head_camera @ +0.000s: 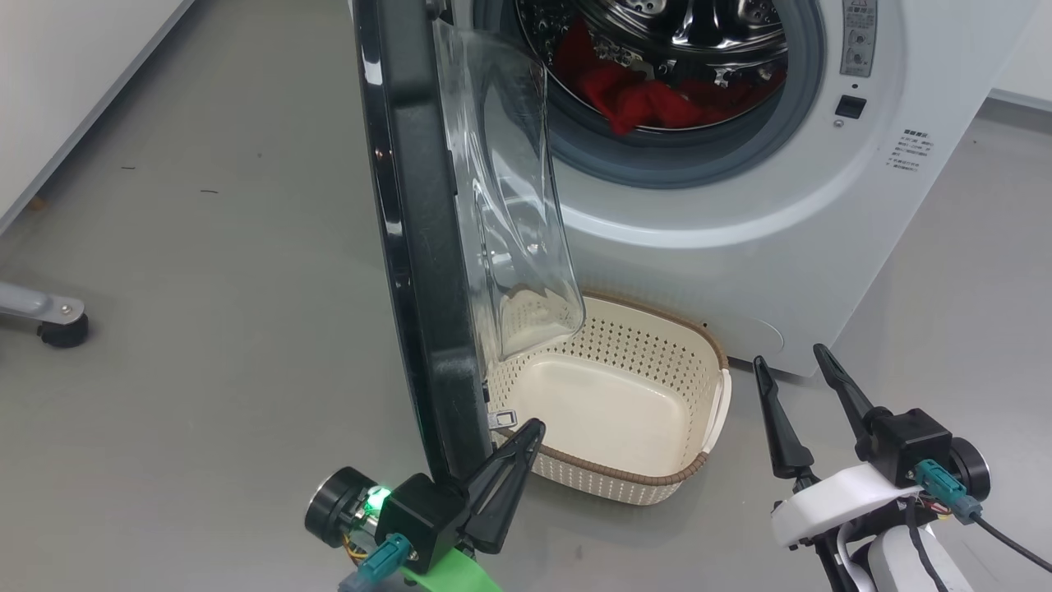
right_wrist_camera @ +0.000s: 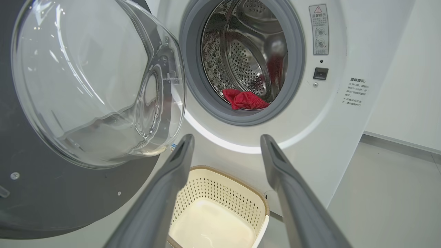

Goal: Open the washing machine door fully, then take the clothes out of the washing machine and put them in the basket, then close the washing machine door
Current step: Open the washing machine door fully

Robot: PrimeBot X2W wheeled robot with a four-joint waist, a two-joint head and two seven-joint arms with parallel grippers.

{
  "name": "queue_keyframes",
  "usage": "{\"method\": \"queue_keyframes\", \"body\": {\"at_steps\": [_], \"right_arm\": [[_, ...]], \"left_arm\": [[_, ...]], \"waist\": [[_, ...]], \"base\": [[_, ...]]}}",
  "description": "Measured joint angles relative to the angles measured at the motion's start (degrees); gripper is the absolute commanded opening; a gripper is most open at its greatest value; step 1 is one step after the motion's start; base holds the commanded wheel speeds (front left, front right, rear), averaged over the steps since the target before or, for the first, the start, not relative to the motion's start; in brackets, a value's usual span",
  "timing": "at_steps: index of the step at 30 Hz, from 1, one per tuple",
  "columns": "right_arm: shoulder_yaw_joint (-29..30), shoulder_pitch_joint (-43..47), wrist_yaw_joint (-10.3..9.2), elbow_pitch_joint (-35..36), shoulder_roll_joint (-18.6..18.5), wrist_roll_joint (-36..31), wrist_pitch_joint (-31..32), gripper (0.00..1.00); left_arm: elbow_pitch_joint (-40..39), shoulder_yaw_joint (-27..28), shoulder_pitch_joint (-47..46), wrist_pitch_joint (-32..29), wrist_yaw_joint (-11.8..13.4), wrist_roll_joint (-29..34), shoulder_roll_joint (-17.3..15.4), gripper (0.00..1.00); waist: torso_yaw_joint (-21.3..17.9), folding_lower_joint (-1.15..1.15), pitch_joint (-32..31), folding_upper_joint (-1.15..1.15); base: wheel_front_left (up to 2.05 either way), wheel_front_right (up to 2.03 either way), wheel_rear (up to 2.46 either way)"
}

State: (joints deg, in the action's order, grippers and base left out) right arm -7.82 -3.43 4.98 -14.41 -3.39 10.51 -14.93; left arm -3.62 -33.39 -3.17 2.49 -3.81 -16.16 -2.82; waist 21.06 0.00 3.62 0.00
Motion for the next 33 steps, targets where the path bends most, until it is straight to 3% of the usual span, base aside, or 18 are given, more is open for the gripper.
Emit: {"method": "queue_keyframes", "body": {"at_steps": [10,33], "right_arm": [[0.2,0.0,0.02,0.0,0.1,-0.1,0.0,1.00],[1.4,0.0,0.49,0.0,0.2,-0.6,0.0,1.00]], "left_arm": [[1.5,1.8,0.0,-0.4,1.7,-0.1,0.0,0.00],[3.1,3.1,-0.1,-0.4,3.0,-0.4,0.1,0.00]], "waist": [[0.2,0.00,0.5,0.00],[1.2,0.00,1.5,0.00]], "base": [[0.00,0.00,0.00],[0.00,0.00,0.00]]}}
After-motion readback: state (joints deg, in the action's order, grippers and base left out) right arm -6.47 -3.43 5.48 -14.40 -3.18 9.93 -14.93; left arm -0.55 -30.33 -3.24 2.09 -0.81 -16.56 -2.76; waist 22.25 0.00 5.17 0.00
